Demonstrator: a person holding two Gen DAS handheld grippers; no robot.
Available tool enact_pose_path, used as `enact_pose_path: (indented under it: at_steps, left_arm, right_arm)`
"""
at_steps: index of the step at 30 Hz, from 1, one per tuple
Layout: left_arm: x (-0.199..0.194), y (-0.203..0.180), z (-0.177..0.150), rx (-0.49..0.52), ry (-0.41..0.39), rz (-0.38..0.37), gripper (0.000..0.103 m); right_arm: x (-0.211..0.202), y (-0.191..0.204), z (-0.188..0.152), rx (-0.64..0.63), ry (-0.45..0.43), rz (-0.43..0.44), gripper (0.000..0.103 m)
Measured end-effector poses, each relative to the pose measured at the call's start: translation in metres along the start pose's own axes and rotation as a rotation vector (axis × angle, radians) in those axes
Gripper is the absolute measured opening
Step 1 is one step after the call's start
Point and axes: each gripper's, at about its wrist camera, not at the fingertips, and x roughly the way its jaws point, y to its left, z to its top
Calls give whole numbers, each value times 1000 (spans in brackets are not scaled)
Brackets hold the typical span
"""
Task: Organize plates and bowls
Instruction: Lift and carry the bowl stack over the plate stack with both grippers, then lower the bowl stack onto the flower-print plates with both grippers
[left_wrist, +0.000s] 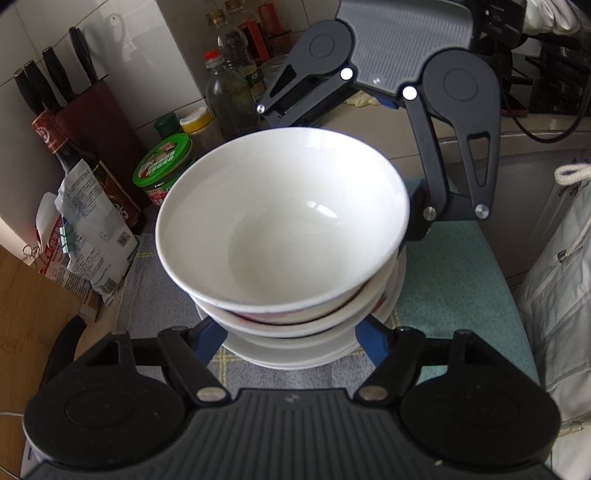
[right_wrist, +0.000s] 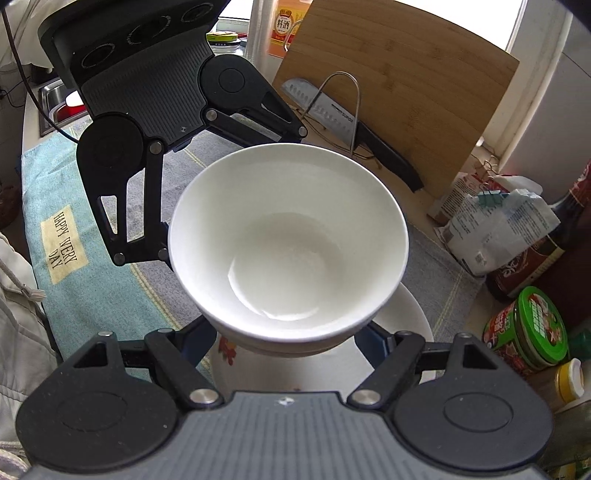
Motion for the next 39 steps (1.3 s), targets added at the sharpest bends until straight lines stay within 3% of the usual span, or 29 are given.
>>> enact_pose_path:
  at_steps: [10,31,37,39]
  left_arm:
    - [24,8,10,15,-5,-23,75]
    - [44,17,8,-17,4,-62,76]
    - [44,19,4,-37,-6,-40,80]
    - [41,15,3,-12,-23,-9,89]
  right_arm:
    - [2,-21,-19,42,24,-24,85]
    - [19,-31,-25,67,69,-4,85]
    - [18,-31,-25,77,62,-7,85]
    - [18,-31,-25,85,58,-13,90]
